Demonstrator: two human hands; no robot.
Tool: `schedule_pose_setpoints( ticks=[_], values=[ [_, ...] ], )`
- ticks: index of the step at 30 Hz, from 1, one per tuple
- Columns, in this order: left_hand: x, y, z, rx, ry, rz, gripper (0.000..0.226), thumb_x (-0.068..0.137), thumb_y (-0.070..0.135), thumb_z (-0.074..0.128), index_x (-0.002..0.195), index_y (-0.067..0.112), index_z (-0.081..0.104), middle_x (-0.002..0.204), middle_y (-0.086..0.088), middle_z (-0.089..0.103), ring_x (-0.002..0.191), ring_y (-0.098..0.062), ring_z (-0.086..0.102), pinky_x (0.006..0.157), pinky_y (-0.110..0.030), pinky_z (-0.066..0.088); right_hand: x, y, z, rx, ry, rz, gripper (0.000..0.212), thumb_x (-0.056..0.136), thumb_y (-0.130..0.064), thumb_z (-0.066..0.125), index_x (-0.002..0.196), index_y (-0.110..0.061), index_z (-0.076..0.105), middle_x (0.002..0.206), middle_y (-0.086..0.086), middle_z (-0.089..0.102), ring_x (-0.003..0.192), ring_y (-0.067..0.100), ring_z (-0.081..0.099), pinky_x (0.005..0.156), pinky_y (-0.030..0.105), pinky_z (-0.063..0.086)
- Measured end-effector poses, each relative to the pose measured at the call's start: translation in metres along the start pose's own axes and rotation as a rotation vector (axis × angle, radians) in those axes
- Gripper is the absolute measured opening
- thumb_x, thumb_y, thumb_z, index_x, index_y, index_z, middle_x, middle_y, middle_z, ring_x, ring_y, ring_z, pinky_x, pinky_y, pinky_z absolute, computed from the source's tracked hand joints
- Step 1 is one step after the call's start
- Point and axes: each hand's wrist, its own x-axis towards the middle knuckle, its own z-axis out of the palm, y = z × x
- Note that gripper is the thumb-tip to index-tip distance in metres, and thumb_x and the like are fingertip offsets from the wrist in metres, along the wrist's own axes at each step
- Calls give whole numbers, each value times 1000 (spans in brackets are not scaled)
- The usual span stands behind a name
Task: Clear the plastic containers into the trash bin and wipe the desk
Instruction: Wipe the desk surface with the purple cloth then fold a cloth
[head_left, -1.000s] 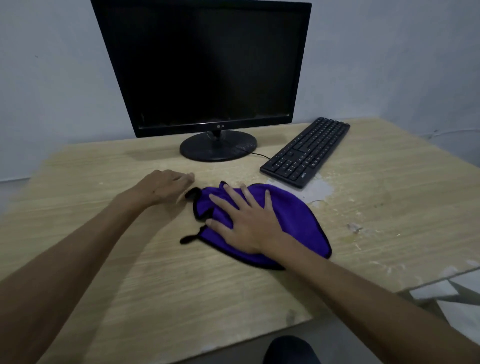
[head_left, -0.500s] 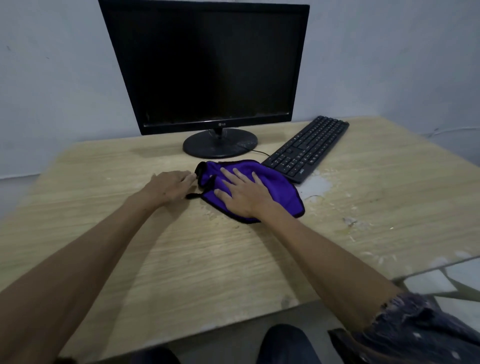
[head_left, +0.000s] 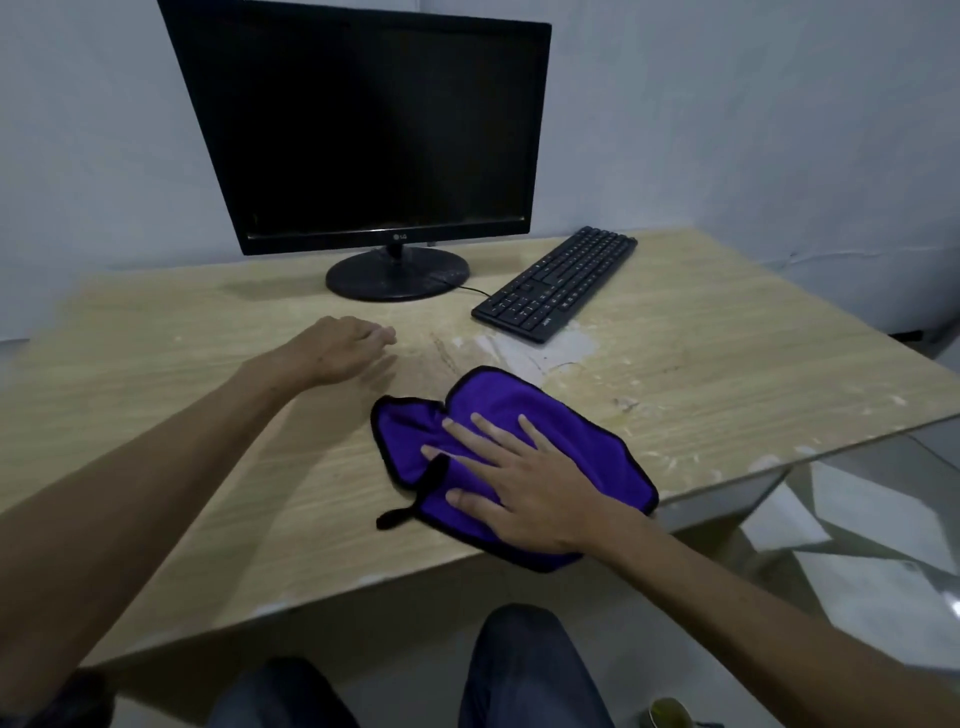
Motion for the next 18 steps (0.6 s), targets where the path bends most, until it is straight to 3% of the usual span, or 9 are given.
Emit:
schedule_pose_setpoints(
  ticks=[6, 10, 18],
  values=[
    [-1, 13, 0, -18, 6, 129, 41, 109, 41, 42, 135, 21, 67, 140, -5, 65, 126, -23, 57, 92, -28, 35, 53, 21, -10, 26, -7, 87, 62, 104, -70, 16, 161, -53, -1, 170, -24, -11, 158, 5, -11, 126, 52, -13],
    [-4, 5, -3, -50, 69, 179, 38, 109, 37, 43, 133, 22, 68, 132, -1, 70, 118, -15, 59, 92, -28, 38, 116, 40, -14, 28, 12, 164, 64, 103, -69, 15, 163, -48, 1, 173, -19, -6, 160, 9, -6, 127, 57, -7],
    [-12, -4, -5, -101, 151, 169, 34, 108, 30, 47, 136, 26, 66, 139, 4, 65, 127, -11, 56, 95, -22, 33, 185, 57, -22, 28, 15, 256, 71, 105, -67, 12, 166, -32, 5, 174, -9, -5, 161, 16, -6, 127, 58, -7]
  ],
)
